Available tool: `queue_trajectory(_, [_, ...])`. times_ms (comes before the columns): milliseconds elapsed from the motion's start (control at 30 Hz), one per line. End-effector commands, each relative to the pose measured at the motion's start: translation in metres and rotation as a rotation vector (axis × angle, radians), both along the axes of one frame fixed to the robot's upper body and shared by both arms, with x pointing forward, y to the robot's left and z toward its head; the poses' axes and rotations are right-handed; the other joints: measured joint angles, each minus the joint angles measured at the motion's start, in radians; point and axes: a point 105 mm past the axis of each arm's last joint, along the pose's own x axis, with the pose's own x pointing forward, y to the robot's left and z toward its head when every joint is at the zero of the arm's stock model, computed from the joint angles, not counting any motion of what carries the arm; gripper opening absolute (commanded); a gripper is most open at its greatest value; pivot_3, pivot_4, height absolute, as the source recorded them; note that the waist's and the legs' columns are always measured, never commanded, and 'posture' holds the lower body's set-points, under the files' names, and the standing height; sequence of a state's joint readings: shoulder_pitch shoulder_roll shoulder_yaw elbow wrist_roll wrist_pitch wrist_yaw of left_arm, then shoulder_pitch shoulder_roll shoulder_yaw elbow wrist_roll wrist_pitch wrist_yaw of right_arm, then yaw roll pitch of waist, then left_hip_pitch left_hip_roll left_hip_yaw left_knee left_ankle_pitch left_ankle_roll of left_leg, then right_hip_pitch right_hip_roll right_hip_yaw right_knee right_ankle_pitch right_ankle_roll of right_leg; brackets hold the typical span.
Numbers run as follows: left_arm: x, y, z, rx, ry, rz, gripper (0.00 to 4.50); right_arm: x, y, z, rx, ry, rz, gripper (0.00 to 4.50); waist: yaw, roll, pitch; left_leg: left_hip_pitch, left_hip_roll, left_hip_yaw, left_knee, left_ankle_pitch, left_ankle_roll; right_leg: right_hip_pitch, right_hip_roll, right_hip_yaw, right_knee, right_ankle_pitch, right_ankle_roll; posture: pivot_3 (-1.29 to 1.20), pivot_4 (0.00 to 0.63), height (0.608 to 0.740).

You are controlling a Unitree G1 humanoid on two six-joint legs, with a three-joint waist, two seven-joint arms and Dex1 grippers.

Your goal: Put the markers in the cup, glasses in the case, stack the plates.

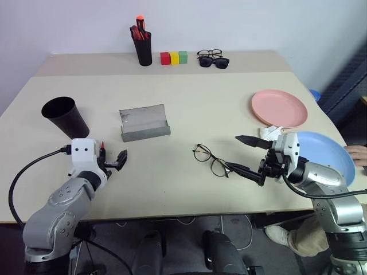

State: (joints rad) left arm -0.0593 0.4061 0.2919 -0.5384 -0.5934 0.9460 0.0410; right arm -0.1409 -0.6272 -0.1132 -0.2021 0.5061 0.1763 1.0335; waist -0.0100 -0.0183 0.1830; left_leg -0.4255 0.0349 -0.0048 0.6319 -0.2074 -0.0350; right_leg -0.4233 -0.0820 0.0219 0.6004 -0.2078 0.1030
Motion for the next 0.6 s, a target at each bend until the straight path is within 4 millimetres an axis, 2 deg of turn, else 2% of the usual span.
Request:
queue_trajectory(33, [0.005,0.003,0.008,-0.033,0.016,0.048,4.50,0.000,0.008,0.008,0.005,-0.051,0.046,4.41,-0.002,0.000,0.000,0.000,0.000,0.000,0.000,0.000,0.000,0.000,0.000,0.000,0.000,0.000,0.000,0.00,0.150,0.740])
queue_trajectory(367, [0.022,0.003,0.012,-0.097,0.144,0.129,4.50,0.000,0.025,0.014,0.022,-0.096,0.137,4.41,-0.003,-0.001,0.000,0.001,0.000,-0.001,0.000,0.000,0.000,0.000,0.000,0.000,0.001,0.000,0.000,0.00,0.150,0.740])
queue_trajectory(600, [0.023,-0.003,0.010,-0.121,0.200,0.148,4.50,-0.004,0.040,0.020,0.024,-0.113,0.207,4.41,-0.003,-0.001,0.000,0.001,0.000,-0.001,0.000,0.000,-0.001,0.000,0.001,0.000,0.002,0.000,0.001,0.00,0.150,0.740])
